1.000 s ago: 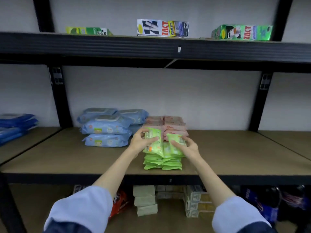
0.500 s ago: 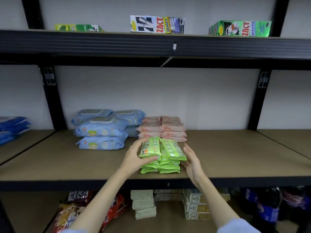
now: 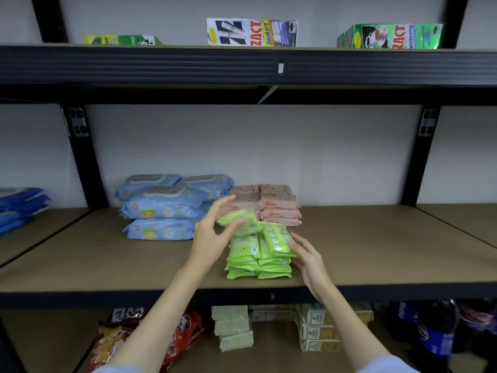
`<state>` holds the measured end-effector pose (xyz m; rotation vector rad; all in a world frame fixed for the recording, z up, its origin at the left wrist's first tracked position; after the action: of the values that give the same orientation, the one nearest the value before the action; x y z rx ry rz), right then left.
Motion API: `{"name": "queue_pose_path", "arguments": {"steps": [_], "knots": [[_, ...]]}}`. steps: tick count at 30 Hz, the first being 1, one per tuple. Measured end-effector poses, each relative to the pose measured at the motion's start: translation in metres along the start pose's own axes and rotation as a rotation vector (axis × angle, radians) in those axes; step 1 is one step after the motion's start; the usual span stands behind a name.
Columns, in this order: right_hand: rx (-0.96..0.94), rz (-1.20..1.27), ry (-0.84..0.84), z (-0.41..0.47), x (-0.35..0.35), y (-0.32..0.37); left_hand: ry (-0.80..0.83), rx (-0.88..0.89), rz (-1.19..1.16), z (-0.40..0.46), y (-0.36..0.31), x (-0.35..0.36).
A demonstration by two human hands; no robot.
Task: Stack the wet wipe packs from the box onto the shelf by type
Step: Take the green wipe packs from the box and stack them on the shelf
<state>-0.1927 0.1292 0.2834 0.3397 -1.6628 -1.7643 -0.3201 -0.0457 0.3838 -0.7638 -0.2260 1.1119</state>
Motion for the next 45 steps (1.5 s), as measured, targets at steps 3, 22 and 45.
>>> {"name": "queue_pose_path", "arguments": {"steps": [3,22,45], "knots": [[0.003,0.001,-0.006,-0.001,-0.001,0.000,-0.072,-0.024,-0.107,0.030,-0.008,-0.004],[0.133,0.051,-0.042,0.003,-0.002,-0.001,0.271,-0.574,-0.194,-0.005,0.095,0.040],[0.112,-0.063,0.022,0.030,0.030,0.080,0.266,-0.636,-0.357,-0.021,0.089,0.040]]}}
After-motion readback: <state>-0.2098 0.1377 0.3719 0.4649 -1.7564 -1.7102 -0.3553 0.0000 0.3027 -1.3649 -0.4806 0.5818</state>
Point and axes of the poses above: each hand's wrist, its own z-axis towards the middle knuckle, its own x-axis out of the palm, y = z × x, the point moved 6 cm from there along z, towards the middle knuckle, and after that the axes turned 5 degrees about -y, right-handed, at the moved point
